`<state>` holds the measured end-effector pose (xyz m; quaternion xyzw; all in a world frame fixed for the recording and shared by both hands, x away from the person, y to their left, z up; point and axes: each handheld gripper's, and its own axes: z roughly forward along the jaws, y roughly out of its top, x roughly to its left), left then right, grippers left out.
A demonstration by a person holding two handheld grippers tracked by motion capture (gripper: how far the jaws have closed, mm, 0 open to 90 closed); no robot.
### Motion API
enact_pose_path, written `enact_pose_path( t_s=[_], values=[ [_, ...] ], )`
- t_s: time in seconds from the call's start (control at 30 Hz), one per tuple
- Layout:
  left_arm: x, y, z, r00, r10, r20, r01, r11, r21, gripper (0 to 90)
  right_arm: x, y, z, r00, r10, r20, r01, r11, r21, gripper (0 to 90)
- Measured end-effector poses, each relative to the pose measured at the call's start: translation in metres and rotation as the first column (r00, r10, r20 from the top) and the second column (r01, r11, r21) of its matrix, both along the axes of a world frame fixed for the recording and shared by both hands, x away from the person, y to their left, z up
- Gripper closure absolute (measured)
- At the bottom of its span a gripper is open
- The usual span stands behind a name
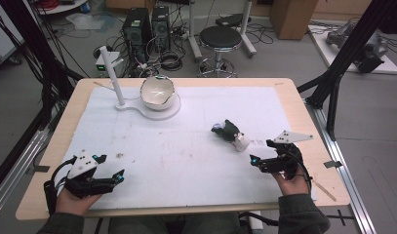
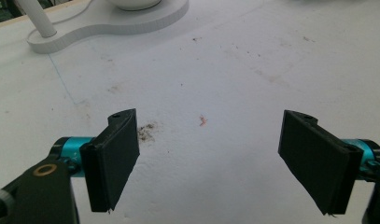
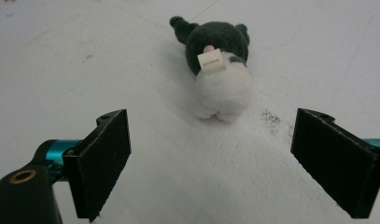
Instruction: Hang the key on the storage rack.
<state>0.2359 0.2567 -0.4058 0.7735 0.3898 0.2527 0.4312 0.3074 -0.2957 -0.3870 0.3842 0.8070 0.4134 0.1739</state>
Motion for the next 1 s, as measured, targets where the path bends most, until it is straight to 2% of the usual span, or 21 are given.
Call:
enact_pose_path(
  t_s=[0.47, 0.67, 1.0],
  values=[
    [0.0, 0.001, 0.0, 1.0, 0.007, 0.003, -0.007, 1.0, -0.006, 21.0, 0.029, 0.012, 0.025, 0.9996, -0.001, -0.029, 0.0, 0.999, -0.033, 11.1],
    [0.0, 0.0, 0.0, 1.0, 0.006, 0.003, -0.006, 1.0, -0.006, 21.0, 0.038, 0.014, 0.03, 0.9988, 0.003, -0.05, -0.005, 0.999, -0.033, 11.1],
    [0.002, -0.001, 0.0, 1.0, -0.005, -0.002, 0.005, 1.0, 0.0, 21.1, 0.06, 0.025, 0.039, 0.9969, 0.022, -0.076, -0.028, 0.997, -0.078, 11.1]
  ],
)
